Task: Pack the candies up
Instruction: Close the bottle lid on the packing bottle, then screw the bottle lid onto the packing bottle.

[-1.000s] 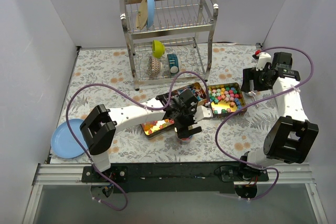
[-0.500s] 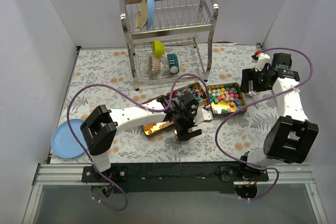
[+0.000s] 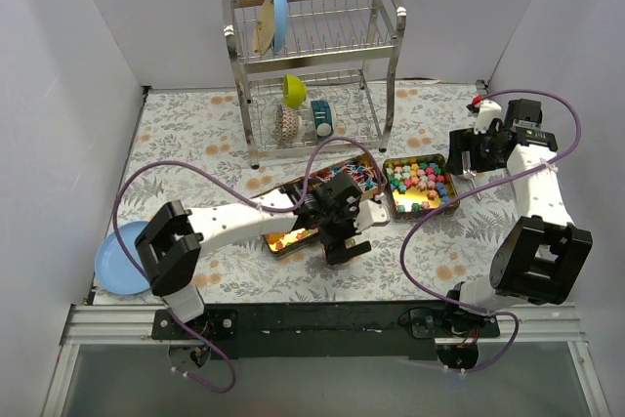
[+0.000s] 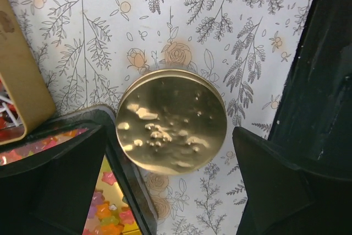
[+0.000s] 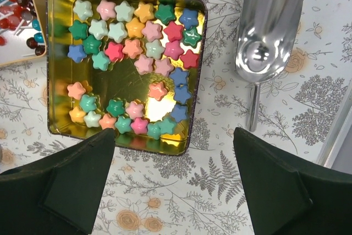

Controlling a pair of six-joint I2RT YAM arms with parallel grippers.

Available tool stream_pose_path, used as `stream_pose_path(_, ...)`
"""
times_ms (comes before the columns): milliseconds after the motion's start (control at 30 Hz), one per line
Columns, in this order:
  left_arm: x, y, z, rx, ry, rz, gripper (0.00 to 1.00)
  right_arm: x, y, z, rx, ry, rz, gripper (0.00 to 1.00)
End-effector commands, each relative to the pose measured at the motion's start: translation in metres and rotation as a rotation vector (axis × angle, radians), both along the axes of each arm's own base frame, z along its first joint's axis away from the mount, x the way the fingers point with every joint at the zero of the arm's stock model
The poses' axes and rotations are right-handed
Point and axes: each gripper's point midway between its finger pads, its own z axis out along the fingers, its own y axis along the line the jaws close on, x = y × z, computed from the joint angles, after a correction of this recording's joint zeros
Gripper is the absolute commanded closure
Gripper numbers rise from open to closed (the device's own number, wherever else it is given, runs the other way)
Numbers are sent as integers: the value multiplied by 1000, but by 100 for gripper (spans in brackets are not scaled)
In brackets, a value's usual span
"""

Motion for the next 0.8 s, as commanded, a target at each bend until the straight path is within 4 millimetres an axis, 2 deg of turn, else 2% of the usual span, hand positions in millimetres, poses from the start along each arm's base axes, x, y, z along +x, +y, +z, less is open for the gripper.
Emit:
stream_pose_path(0, -2, 1, 59, -198, -70, 21, 2, -4, 5, 18, -4, -23, 56, 4)
stream_pose_path(33, -4, 7, 54, -203, -69, 26, 2, -8, 6, 17, 1, 0, 60, 4)
stream_pose_path(100, -3, 15, 64, -238, -89, 67, 2, -4, 10, 26, 6, -13, 120, 4)
stream_pose_path(133, 4, 22, 63, -254, -88, 119, 2, -11, 19, 28, 28, 9, 173, 6)
stream_pose_path(167, 6, 27, 75, -306, -60, 203, 2, -10, 27, 39, 32, -21, 241, 8)
stream_pose_path(200, 12, 32, 80, -335, -48, 265, 2, -11, 40, 43, 28, -54, 348, 14)
stream_pose_path(233, 26, 46, 77, -341, -17, 368, 2, -18, 65, 45, 19, -53, 455, 18)
stream_pose_path(300, 40, 61, 83, -390, 69, 555, 2, -28, 96, 49, -15, -78, 592, 22)
stream_pose_path(333, 60, 80, 79, -401, 90, 663, 2, -40, 133, 50, -21, -98, 737, 22)
stream_pose_path(367, 65, 88, 82, -434, 140, 739, 2, -52, 152, 53, -2, -111, 809, 21)
stream_pose_path(400, 82, 102, 86, -477, 153, 814, 2, -61, 168, 54, 2, -121, 878, 19)
stream_pose_path(433, 86, 108, 87, -505, 178, 849, 2, -80, 199, 54, 5, -131, 1009, 20)
stream_pose_path(467, 87, 114, 81, -524, 230, 906, 2, -87, 213, 52, 5, -138, 1066, 24)
stream_pose_path(500, 97, 123, 90, -579, 221, 937, 2, -94, 223, 46, -10, -126, 1108, 46)
stream_pose_path(533, 96, 124, 91, -603, 241, 944, 2, -110, 244, 44, -10, -121, 1191, 57)
stream_pose_path(567, 96, 129, 85, -611, 257, 964, 2, -114, 252, 35, -16, -94, 1233, 65)
stream_pose_path(600, 102, 138, 92, -658, 254, 996, 2, -119, 260, 30, -17, -71, 1263, 74)
stream_pose_path(667, 103, 149, 93, -691, 270, 1024, 2, -133, 278, 15, -18, -12, 1339, 79)
stream_pose_path(700, 106, 162, 88, -692, 270, 1064, 2, -137, 280, 10, -29, 3, 1370, 79)
stream_pose_path(767, 100, 171, 96, -714, 242, 1063, 2, -152, 288, -6, -69, 30, 1462, 78)
